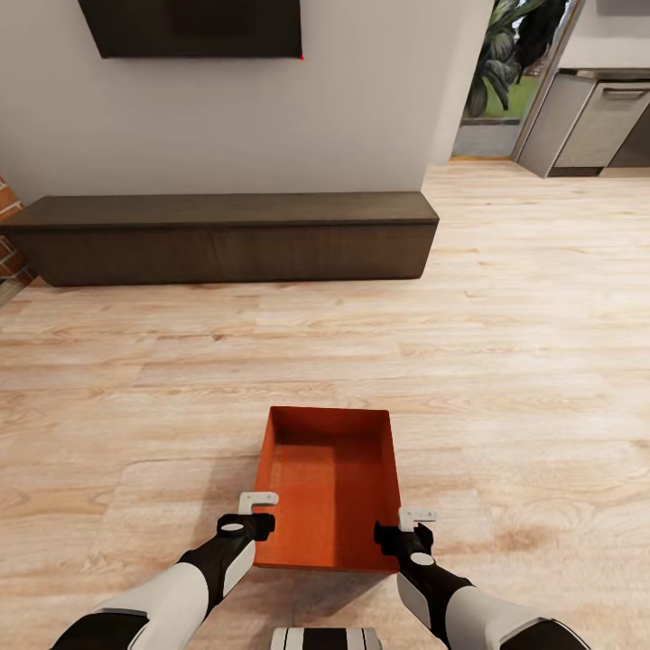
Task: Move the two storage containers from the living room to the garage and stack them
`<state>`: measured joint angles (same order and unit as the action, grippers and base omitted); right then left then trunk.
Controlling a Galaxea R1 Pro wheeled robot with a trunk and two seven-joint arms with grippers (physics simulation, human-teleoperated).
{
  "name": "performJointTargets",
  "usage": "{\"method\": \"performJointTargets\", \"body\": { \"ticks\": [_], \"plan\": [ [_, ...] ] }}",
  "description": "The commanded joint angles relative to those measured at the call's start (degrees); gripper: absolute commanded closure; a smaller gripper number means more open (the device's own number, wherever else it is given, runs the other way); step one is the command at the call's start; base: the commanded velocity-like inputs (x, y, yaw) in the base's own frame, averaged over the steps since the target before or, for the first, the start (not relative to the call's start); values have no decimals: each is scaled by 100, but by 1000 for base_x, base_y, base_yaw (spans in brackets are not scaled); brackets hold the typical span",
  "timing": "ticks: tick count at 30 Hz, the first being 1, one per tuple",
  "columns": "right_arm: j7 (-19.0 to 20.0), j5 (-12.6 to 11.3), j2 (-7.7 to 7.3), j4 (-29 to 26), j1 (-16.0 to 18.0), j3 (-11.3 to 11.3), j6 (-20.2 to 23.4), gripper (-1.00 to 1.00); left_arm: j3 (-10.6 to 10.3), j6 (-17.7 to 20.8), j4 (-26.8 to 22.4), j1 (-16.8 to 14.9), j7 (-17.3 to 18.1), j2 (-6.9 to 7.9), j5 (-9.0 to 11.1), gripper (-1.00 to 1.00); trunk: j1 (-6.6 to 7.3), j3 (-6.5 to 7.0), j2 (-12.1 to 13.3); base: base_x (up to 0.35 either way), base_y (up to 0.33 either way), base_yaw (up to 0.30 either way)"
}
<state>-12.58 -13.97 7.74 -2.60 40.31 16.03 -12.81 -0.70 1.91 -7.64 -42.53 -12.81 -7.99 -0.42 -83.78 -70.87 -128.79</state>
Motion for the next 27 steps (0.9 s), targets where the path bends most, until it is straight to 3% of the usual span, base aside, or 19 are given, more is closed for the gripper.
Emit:
{"method": "performJointTargets", "body": {
  "ticks": [1,27],
  "plan": [
    [-17,-54,1,5,3,49,-19,-100,-9,20,-7,-1,-21,-1,-4,-100,1,-4,-1,0,0,0],
    [-16,-42,-14,5,3,57,-19,-100,-1,19,-19,-1,-31,-1,-2,-100,1,-4,-1,0,0,0]
  ]
}}
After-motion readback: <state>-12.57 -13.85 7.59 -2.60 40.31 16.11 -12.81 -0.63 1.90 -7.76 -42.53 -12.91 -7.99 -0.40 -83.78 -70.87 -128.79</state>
